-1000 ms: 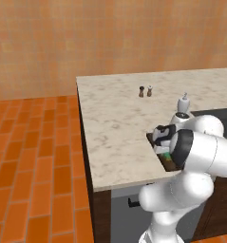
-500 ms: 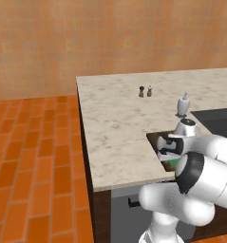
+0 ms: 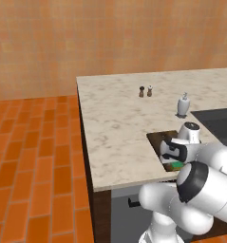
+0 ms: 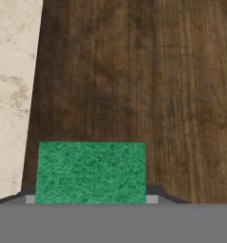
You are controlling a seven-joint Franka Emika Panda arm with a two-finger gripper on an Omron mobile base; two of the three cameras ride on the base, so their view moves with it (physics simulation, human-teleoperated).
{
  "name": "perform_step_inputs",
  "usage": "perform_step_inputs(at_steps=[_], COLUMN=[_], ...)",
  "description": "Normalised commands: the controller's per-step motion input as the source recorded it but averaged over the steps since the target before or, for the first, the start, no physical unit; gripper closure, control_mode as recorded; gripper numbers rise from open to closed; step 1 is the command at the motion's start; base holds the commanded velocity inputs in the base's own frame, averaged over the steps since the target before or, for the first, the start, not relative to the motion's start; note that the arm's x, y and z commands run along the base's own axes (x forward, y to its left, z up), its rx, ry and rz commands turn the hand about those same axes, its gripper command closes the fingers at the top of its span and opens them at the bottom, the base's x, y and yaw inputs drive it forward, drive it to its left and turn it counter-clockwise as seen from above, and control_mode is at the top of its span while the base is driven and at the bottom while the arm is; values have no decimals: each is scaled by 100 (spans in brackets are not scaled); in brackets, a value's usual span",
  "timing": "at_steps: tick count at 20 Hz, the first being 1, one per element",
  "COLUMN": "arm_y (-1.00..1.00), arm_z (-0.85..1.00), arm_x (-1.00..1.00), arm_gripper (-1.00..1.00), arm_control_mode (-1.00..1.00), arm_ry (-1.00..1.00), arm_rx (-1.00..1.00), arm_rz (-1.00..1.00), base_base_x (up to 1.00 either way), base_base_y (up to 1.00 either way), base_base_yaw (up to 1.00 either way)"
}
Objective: Pick up the sponge from the counter and clean the cutting board by briefly scrubbing or pressing down on the cutting board. Once finished, release the sponge.
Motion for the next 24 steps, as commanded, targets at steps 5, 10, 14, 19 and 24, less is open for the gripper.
perform_step_inputs(at_steps=[5, 10, 14, 19, 24], arm_y=[-21, -12, -13, -14, 0], arm_z=[0, 0, 0, 0, 0], arm_x=[0, 1, 3, 2, 6], arm_gripper=[100, 100, 100, 100, 100], arm_control_mode=[-100, -100, -100, -100, -100], arm_ry=[0, 0, 0, 0, 0], arm_rx=[0, 0, 0, 0, 0], arm_rz=[0, 0, 0, 0, 0], base_base_x=[0, 0, 0, 0, 0], base_base_y=[0, 0, 0, 0, 0], base_base_yaw=[0, 0, 0, 0, 0])
